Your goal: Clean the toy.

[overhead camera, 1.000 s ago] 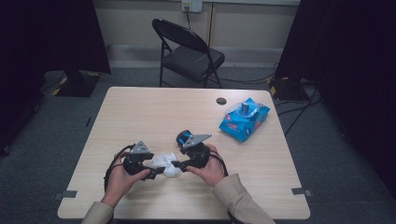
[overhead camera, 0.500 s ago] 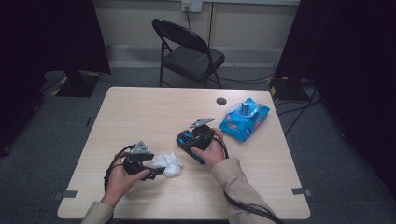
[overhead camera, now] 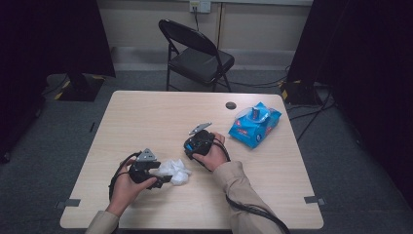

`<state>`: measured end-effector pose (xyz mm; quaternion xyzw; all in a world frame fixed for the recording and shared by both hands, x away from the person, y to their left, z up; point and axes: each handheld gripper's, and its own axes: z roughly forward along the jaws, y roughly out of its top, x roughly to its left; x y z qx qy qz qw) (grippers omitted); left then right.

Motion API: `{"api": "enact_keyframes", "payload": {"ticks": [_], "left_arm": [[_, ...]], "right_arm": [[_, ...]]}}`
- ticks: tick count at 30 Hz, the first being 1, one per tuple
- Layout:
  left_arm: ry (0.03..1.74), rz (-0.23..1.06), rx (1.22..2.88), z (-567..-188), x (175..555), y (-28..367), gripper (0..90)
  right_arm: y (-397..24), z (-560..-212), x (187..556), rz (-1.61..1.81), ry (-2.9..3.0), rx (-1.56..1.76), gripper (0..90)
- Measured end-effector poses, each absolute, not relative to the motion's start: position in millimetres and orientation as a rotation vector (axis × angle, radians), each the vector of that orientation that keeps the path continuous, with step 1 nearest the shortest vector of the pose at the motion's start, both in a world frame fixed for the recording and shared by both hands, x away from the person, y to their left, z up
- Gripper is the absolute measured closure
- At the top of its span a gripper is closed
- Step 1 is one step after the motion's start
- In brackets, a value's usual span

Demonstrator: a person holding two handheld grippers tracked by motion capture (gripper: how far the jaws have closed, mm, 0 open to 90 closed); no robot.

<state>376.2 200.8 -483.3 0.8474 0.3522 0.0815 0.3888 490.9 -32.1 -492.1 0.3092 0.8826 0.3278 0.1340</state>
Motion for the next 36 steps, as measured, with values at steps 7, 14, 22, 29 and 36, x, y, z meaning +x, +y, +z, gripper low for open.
{"api": "enact_keyframes", "payload": {"ticks": [7,14,22,29,36], "left_arm": [[0.897,0.207,2.154,-483.3,376.2,200.4,23.9],[0.894,0.21,2.156,-482.9,375.8,199.3,24.0],[0.896,0.214,2.154,-483.1,375.9,198.6,24.2],[0.897,0.216,2.157,-483.8,378.1,196.3,24.4],[0.891,0.221,2.173,-485.2,378.6,192.8,24.4]], "right_arm": [[-28.0,-497.2,491.9,0.953,2.561,0.931,21.4],[-30.6,-497.0,493.4,0.968,2.559,0.948,25.2],[-38.9,-495.0,490.2,1.022,2.543,0.966,25.5],[-51.2,-481.6,485.5,1.087,2.527,0.933,25.6],[-70.3,-475.4,481.7,1.146,2.491,0.943,25.6]]}}
